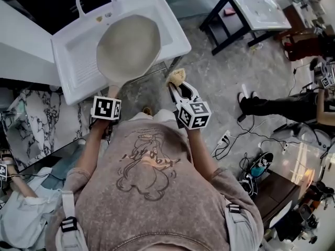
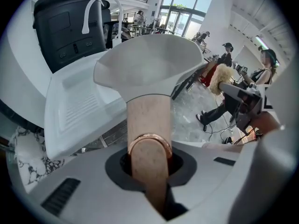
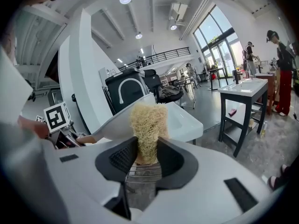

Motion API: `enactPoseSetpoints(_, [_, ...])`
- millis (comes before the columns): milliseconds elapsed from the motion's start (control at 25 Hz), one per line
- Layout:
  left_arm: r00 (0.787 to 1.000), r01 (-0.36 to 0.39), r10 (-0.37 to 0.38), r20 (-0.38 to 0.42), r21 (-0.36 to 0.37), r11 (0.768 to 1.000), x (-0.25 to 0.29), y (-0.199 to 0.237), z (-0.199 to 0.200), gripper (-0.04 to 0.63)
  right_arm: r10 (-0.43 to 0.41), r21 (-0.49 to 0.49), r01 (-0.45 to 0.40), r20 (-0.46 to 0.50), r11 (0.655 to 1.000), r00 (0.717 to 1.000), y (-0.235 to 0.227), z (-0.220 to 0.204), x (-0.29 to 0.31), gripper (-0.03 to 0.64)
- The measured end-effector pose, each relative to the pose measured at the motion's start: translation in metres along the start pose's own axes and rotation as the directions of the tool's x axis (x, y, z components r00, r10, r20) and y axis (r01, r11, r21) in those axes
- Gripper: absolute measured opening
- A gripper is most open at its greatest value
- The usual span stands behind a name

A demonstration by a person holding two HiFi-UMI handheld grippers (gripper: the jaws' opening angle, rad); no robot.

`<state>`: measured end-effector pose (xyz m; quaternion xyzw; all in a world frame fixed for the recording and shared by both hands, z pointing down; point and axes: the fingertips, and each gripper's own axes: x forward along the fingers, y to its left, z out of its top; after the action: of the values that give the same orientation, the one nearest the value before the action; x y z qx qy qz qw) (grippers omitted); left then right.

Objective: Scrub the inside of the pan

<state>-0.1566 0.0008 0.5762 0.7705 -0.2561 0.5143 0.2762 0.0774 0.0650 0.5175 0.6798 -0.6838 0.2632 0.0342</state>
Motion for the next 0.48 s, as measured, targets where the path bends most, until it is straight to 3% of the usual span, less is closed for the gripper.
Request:
enactPoseSetpoints(200, [1.000,0.002,-0.002,-0.022,0.003,1.000,0.008,0.001,0.010,0.054,0.003,-0.014,-0.003,-0.005,1.000,1.000,-0.012,0.014,0.013,0.141])
enactPoseSetpoints(480, [1.000,-0.011,0.010,-0.009,-0.048,0.999,0.017,-0.005,0.039,0.055,0.039,-0.046,-0.040,-0.018,0.998,0.999,-0.037,0.038,0.037,0.141])
